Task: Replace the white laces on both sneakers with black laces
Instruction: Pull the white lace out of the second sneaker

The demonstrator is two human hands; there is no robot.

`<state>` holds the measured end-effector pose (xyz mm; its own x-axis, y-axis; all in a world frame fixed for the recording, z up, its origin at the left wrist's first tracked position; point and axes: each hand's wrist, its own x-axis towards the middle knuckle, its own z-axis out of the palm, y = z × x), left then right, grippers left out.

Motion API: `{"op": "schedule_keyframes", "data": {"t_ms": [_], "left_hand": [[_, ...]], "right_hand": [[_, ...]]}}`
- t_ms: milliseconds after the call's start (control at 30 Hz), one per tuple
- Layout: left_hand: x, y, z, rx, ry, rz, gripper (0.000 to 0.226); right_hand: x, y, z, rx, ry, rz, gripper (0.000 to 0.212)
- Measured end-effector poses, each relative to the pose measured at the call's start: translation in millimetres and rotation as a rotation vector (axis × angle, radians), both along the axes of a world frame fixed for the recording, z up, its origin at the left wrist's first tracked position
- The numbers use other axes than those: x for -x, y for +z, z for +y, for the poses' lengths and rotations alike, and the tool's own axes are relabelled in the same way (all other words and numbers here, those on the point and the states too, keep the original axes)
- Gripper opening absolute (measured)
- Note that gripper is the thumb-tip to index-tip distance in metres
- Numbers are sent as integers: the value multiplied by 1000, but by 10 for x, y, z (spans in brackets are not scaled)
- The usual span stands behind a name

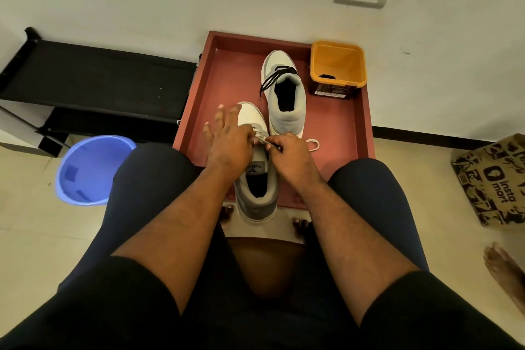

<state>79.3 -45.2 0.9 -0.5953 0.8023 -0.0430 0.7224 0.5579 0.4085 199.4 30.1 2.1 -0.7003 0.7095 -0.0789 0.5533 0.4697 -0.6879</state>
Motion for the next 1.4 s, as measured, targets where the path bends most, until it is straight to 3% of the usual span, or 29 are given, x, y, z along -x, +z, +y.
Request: {"op": "schedule_keyframes", "data": {"t_ms": [67,133,200,267,333,400,500,600,800,967,1100,1233,1300,1400], "left_hand": [[60,69,-23,-331,227,-94,12],[182,227,-84,-691,604,-229,14],[359,314,-161,-855,827,-291,20],[447,337,-197,-790,803,-320,46],[412,265,-198,-502,625,-217,63],[281,187,-178,-202,372,-67,45],[145,110,-149,-31,158,-262,29],[135,109,-140,-17,143,-372,18],[176,186,-124,-9,89,-319,20],[197,173,-105,-32,148,-339,24],[193,184,-101,-43,145,-395,24],[197,185,-127,-58,160,-446,22],[200,182,-133,-67,177,-464,22],[210,180,-125,-62,218,-484,22]], "right_hand": [[0,-23,16,6,-10,20,22],[8,-40,25,7,-15,25,22],[19,-56,33,7,-7,15,22],[17,-60,31,-3,-1,0,24],[27,-74,16,-51,14,7,33],[73,-95,0,-141,62,17,39],[178,-119,-19,-300,154,-7,32],[251,-155,-1,-394,199,-38,27],[347,-231,37,-515,173,-15,10],[270,-238,128,-46,-283,270,7],[301,-200,92,-403,48,49,30],[337,-262,15,-653,156,-41,11],[323,-244,35,-582,57,16,10],[250,-164,161,-277,-294,226,6]]}}
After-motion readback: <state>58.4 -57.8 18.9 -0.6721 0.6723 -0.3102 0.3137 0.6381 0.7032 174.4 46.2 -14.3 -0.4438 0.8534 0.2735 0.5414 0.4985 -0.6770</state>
